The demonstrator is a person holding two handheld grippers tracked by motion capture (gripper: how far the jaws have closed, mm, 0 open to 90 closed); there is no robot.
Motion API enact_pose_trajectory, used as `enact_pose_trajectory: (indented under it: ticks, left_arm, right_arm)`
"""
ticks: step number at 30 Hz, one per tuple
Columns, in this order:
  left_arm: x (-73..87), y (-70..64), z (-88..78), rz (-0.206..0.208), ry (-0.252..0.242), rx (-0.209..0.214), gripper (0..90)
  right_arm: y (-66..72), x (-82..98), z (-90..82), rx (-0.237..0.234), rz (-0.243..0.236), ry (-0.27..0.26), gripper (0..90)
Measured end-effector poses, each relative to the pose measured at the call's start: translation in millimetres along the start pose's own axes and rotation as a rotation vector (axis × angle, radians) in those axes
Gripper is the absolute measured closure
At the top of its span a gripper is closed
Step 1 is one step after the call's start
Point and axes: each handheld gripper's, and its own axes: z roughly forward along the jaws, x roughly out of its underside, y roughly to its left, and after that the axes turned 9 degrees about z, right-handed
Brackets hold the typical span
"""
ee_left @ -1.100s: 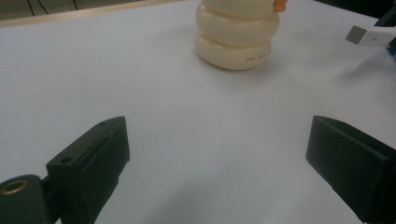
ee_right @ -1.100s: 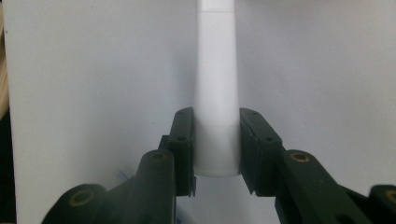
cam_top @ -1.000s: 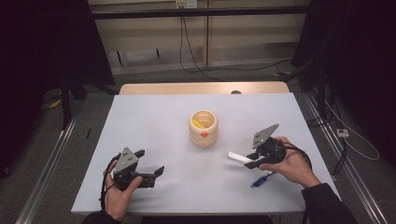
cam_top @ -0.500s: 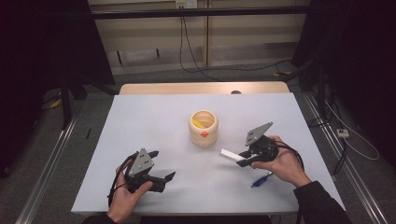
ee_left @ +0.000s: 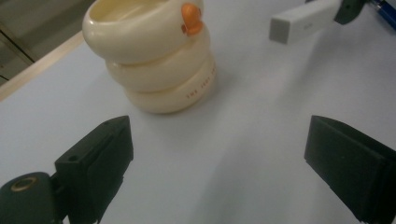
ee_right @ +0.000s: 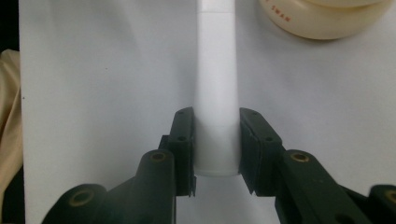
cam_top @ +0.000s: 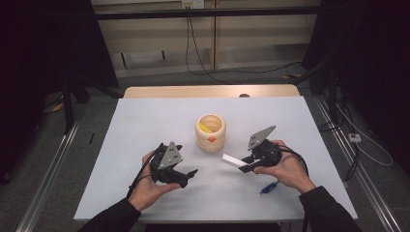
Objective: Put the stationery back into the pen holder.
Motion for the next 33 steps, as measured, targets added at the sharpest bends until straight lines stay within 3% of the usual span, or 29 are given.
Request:
enact_pose_trajectory:
  ticks: [3,7,11,19,23,27,33]
  left_arm:
    - [-1.6,-0.4,4.6,0.009,-0.003,0.004,8.0]
    - [-2.4,-7.6,5.2,0.042,0.041,0.018,10.6]
    - [-2.2,-15.7,1.8,0.095,0.049,-0.024,10.4]
    - [-1.8,-24.9,5.2,0.181,0.071,-0.055,10.7]
    - [-4.7,-26.8,5.3,0.27,0.093,-0.12,11.6]
    - [-8.6,-27.9,6.8,0.303,0.098,-0.136,11.8]
    - [-13.6,-34.3,11.7,0.395,0.112,-0.164,14.0]
  right_arm:
    - [4.6,-6.5,2.8,-0.008,-0.008,0.005,68.1]
    - [7.8,-13.3,4.5,-0.02,-0.016,-0.003,68.0]
    - [11.0,-18.1,10.1,-0.037,-0.019,0.009,68.1]
    - [17.3,-28.2,13.4,-0.049,-0.047,-0.002,68.1]
    - [17.6,-32.3,12.6,-0.049,-0.051,-0.006,68.1]
    - [19.7,-37.8,13.3,-0.058,-0.055,-0.004,68.1]
    - [20.2,-43.4,17.8,-0.075,-0.054,0.01,68.1]
